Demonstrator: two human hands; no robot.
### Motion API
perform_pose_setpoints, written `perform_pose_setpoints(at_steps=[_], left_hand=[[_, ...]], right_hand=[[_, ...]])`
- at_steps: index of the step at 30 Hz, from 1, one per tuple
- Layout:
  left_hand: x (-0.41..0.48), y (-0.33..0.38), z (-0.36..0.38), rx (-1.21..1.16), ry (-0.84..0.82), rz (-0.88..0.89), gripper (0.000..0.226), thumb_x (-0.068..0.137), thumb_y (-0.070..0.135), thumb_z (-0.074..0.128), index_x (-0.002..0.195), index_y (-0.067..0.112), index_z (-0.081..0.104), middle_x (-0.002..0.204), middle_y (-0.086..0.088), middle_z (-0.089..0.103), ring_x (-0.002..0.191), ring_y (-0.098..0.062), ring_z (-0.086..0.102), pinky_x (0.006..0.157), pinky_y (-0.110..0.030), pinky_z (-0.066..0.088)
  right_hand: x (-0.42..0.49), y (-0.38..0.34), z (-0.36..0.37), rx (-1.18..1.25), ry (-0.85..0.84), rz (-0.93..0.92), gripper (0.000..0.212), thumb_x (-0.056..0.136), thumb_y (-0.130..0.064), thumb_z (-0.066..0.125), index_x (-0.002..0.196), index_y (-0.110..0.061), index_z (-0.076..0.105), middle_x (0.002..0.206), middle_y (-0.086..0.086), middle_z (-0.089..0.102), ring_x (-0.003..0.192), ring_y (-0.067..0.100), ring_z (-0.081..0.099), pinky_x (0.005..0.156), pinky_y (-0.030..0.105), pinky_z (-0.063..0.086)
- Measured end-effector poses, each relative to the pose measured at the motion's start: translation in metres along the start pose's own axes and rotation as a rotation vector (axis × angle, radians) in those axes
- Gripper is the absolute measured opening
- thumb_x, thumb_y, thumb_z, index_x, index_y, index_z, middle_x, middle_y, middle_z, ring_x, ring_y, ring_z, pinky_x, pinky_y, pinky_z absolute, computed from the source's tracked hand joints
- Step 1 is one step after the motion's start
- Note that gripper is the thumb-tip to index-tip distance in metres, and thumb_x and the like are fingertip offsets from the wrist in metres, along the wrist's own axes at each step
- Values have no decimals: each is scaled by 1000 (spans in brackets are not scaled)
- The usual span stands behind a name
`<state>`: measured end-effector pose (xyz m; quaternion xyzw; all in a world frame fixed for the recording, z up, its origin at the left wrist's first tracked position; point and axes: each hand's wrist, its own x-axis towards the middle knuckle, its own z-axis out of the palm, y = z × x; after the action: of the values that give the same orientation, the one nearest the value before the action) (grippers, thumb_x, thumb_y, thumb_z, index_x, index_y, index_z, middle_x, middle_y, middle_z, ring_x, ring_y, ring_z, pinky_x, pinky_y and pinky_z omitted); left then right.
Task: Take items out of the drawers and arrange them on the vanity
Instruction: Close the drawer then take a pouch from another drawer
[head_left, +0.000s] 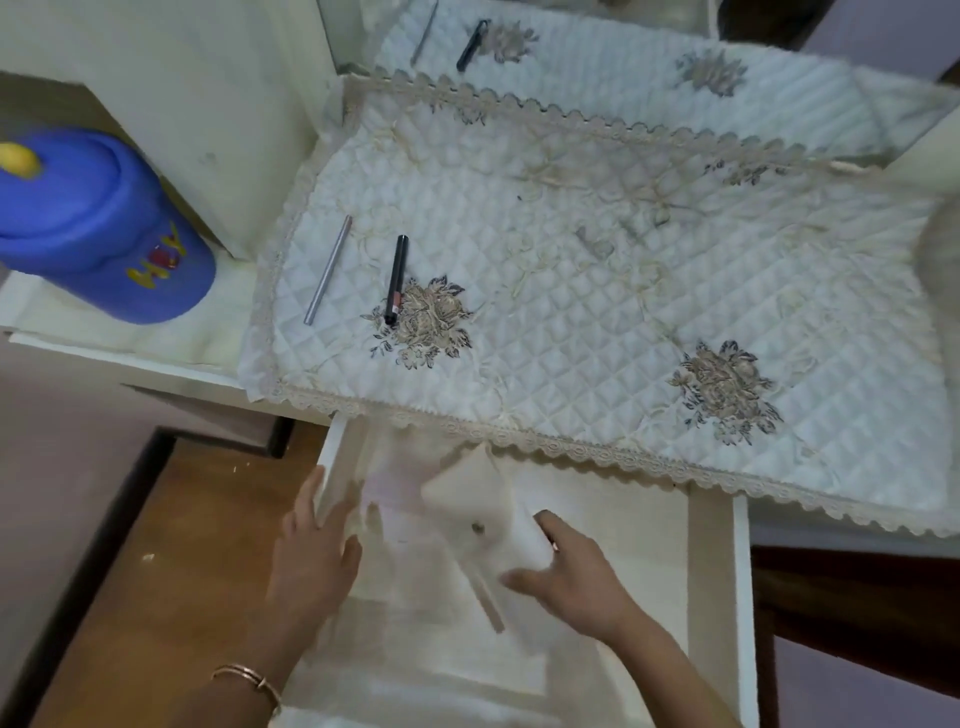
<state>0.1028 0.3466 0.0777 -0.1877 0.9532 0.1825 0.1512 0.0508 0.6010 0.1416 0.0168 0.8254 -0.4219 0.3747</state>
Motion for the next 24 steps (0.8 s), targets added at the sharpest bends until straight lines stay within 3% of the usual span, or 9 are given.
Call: perform_pose_setpoints(at_steps=[2, 3, 5, 7, 11, 15, 19, 24], left_hand=[[0, 2, 0, 23, -6, 1, 47, 79, 21, 63, 125, 20, 55, 154, -11, 14, 124, -37, 38, 96, -47, 40], [0, 3, -2, 18, -13, -1, 47, 79, 23, 63, 125, 22, 54, 154, -10, 14, 124, -37, 37, 97, -48, 39], [3, 1, -2, -16, 1, 46, 47, 76, 26, 61, 122, 25, 55, 151, -8, 18, 121, -38, 41, 95, -51, 40], [10, -3, -3, -134, 30, 100, 52, 70, 25, 57, 121, 27, 50, 145, -6, 24, 117, -38, 48, 90, -51, 44], [20, 0, -13, -470, 87, -56, 52, 82, -1, 54, 132, 7, 41, 141, -10, 35, 127, -29, 40, 100, -28, 31], [21, -4, -14, -556, 53, -152, 51, 86, -1, 51, 135, 4, 37, 133, -11, 46, 124, -26, 42, 101, -31, 33], [31, -8, -14, -542, 26, -143, 47, 89, 2, 48, 135, 1, 37, 131, -16, 48, 122, -29, 45, 101, -29, 33], [42, -13, -11, -518, -25, -109, 47, 89, 7, 48, 135, 4, 37, 129, -16, 49, 121, -30, 46, 100, -36, 37]], right_hand=[[-1, -27, -17, 41, 1, -68, 33, 69, -26, 76, 78, -41, 48, 82, -10, 59, 72, 5, 56, 58, 14, 41], [5, -41, -25, 79, 53, -99, 31, 69, -25, 77, 81, -37, 51, 87, -7, 61, 78, 11, 60, 64, 23, 47], [27, -67, -40, 178, 215, -140, 29, 73, -22, 75, 91, -26, 54, 97, 1, 64, 89, 19, 62, 78, 38, 51], [60, -91, -56, 235, 379, -145, 32, 78, -21, 70, 104, -16, 53, 106, 7, 63, 94, 22, 60, 85, 42, 50], [131, -122, -75, 303, 530, -58, 48, 81, -13, 63, 124, -4, 44, 123, 17, 57, 107, 31, 56, 94, 47, 47], [159, -122, -69, 37, 624, 2, 63, 79, -7, 60, 134, -1, 30, 135, 22, 42, 125, 38, 40, 101, 42, 36], [156, -115, -58, -199, 658, -75, 49, 79, -17, 50, 126, -4, 42, 138, 23, 36, 126, 37, 32, 96, 39, 33], [133, -98, -52, -288, 578, -201, 46, 83, -9, 55, 128, -3, 46, 137, 19, 41, 128, 31, 34, 105, 35, 28]])
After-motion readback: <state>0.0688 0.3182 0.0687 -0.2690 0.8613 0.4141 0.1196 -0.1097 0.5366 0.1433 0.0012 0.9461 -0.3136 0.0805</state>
